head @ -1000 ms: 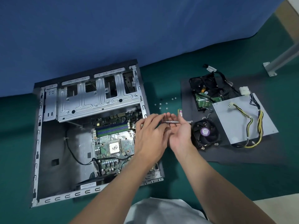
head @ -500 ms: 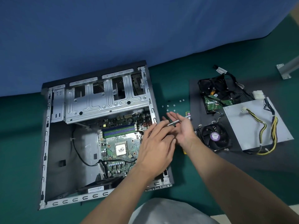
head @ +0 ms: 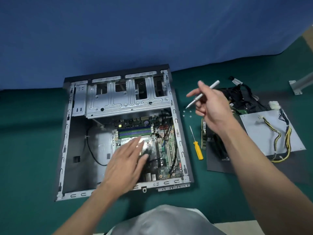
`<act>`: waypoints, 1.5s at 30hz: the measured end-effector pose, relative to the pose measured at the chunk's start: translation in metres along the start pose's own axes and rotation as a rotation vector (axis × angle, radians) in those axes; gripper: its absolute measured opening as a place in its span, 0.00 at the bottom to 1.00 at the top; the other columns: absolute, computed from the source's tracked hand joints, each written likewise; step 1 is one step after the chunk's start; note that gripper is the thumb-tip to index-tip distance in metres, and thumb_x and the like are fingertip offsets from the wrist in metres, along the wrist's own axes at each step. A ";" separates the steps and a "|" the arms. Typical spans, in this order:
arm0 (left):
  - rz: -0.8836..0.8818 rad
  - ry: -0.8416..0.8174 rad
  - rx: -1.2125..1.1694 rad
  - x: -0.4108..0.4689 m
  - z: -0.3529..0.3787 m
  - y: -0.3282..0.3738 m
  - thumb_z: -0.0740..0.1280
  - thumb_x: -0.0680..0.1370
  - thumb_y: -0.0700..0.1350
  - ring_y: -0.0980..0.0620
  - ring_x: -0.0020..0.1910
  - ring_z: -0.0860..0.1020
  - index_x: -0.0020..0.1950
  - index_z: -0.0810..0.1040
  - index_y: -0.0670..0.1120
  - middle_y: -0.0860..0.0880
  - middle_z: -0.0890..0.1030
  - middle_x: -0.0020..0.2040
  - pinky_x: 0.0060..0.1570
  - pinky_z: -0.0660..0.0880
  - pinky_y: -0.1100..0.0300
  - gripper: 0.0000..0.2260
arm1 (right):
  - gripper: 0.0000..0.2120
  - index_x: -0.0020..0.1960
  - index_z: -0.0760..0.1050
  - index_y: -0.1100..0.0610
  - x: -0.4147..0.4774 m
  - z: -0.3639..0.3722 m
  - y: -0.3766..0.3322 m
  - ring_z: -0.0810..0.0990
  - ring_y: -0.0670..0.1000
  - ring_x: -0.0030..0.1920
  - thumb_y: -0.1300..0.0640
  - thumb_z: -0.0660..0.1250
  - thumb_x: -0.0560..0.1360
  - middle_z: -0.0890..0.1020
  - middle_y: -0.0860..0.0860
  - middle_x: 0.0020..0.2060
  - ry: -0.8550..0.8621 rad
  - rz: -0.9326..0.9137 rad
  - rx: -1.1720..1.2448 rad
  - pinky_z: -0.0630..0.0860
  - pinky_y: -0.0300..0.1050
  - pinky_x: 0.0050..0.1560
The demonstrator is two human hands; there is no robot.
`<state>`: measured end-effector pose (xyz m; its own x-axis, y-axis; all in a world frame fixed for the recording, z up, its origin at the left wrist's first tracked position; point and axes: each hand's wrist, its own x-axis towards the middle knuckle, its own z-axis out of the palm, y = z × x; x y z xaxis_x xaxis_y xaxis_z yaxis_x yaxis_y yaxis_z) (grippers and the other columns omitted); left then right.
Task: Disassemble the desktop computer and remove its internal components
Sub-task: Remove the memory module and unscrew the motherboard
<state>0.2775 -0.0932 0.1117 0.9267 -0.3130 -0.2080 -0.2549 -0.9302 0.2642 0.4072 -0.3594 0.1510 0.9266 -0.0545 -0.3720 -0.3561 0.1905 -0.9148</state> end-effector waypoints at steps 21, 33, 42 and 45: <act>-0.302 0.184 0.135 -0.010 -0.036 -0.147 0.55 0.80 0.56 0.53 0.77 0.43 0.79 0.44 0.41 0.47 0.42 0.79 0.73 0.51 0.53 0.35 | 0.06 0.41 0.72 0.58 0.012 0.136 0.100 0.69 0.50 0.36 0.59 0.65 0.77 0.75 0.54 0.38 0.362 0.054 -0.884 0.65 0.41 0.40; -0.370 0.167 0.038 -0.004 -0.035 -0.143 0.57 0.80 0.50 0.55 0.77 0.40 0.79 0.50 0.41 0.49 0.44 0.80 0.53 0.76 0.55 0.31 | 0.14 0.55 0.77 0.69 0.043 0.136 0.104 0.74 0.63 0.56 0.61 0.58 0.78 0.69 0.58 0.43 0.287 0.221 -1.218 0.67 0.48 0.55; -0.376 0.146 0.058 -0.004 -0.036 -0.143 0.59 0.79 0.49 0.52 0.78 0.41 0.76 0.60 0.40 0.46 0.45 0.80 0.47 0.79 0.53 0.27 | 0.17 0.32 0.57 0.52 0.054 0.130 0.108 0.56 0.43 0.29 0.60 0.56 0.78 0.61 0.46 0.30 0.288 0.234 -1.321 0.56 0.35 0.26; -0.382 0.140 0.057 -0.004 -0.037 -0.143 0.59 0.79 0.49 0.53 0.77 0.40 0.75 0.63 0.40 0.46 0.45 0.80 0.48 0.79 0.53 0.26 | 0.14 0.34 0.62 0.54 0.057 0.127 0.113 0.58 0.45 0.28 0.60 0.57 0.78 0.63 0.47 0.29 0.317 0.193 -1.374 0.53 0.37 0.26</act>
<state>0.3201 0.0478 0.1094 0.9853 0.0822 -0.1500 0.1034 -0.9848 0.1393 0.4346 -0.2165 0.0462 0.8501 -0.3866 -0.3577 -0.4744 -0.8570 -0.2012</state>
